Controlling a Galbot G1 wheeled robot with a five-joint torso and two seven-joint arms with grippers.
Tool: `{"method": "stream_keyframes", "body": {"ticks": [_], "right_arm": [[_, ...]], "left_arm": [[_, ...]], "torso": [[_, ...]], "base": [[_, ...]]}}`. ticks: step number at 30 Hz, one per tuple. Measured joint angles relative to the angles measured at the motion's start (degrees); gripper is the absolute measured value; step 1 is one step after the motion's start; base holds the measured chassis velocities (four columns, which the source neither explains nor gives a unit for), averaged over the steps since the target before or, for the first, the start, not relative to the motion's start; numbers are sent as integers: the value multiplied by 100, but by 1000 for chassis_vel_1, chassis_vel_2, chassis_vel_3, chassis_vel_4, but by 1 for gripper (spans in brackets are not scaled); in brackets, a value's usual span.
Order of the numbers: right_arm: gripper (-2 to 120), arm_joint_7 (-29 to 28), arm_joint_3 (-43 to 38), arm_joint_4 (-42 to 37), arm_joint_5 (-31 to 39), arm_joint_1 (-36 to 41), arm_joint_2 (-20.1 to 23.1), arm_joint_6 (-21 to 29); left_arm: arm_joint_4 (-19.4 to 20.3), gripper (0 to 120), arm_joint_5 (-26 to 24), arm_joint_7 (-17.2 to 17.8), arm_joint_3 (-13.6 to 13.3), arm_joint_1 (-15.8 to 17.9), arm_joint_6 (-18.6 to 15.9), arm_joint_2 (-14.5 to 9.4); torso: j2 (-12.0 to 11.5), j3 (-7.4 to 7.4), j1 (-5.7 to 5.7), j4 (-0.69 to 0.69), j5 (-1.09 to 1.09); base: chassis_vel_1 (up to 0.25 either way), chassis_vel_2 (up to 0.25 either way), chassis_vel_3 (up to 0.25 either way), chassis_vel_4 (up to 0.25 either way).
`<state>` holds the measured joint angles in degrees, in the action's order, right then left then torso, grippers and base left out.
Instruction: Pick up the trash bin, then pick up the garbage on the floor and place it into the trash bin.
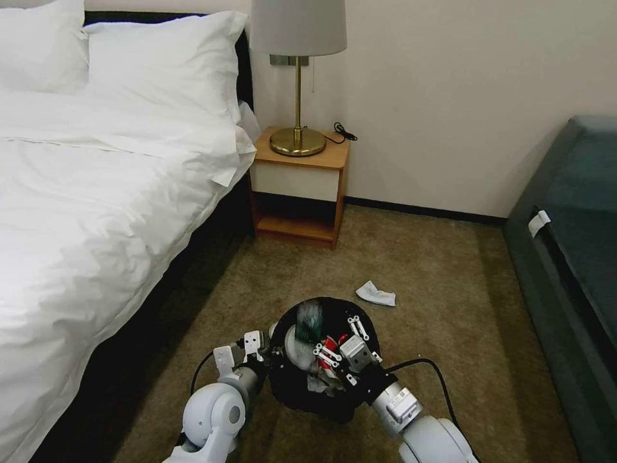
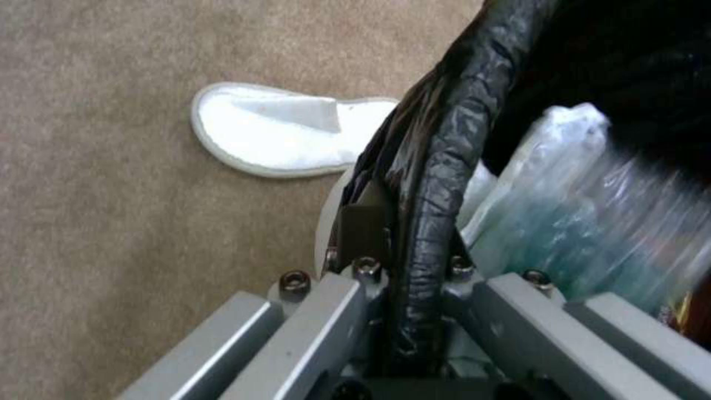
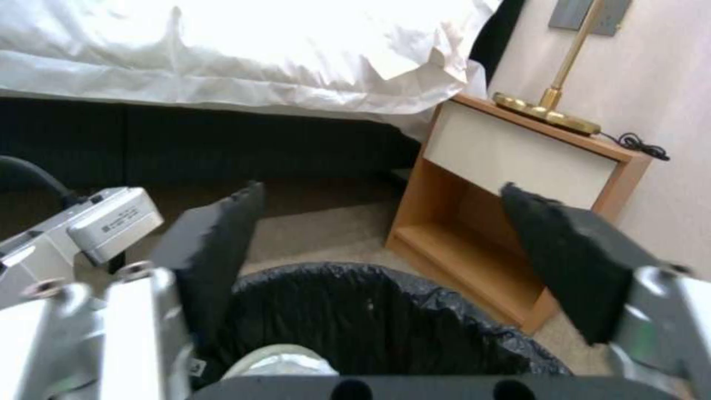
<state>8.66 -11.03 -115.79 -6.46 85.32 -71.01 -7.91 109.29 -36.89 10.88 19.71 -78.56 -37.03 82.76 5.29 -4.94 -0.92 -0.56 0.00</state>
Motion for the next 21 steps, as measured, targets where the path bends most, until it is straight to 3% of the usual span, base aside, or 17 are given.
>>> {"method": "stream_keyframes", "body": {"ticks": [2, 5, 14, 21], "right_arm": [[97, 2, 3, 18, 7, -27, -9, -4], [99, 2, 8, 21, 23, -55, -21, -5], [100, 4, 30, 91, 28, -95, -47, -5], [100, 11, 37, 98, -10, -108, -67, -11]], "left_arm": [[5, 0, -88, 95, 0, -16, -13, -11], [-38, 0, -104, 235, 0, -13, 39, -13], [11, 0, 326, 465, -24, 25, -50, -31], [86, 0, 344, 594, -59, 20, -197, -39]], "torso": [[0, 0, 0, 0, 0], [0, 0, 0, 0, 0], [0, 0, 0, 0, 0], [0, 0, 0, 0, 0]], "base": [[0, 0, 0, 0], [0, 0, 0, 0], [0, 0, 0, 0], [0, 0, 0, 0]]}}
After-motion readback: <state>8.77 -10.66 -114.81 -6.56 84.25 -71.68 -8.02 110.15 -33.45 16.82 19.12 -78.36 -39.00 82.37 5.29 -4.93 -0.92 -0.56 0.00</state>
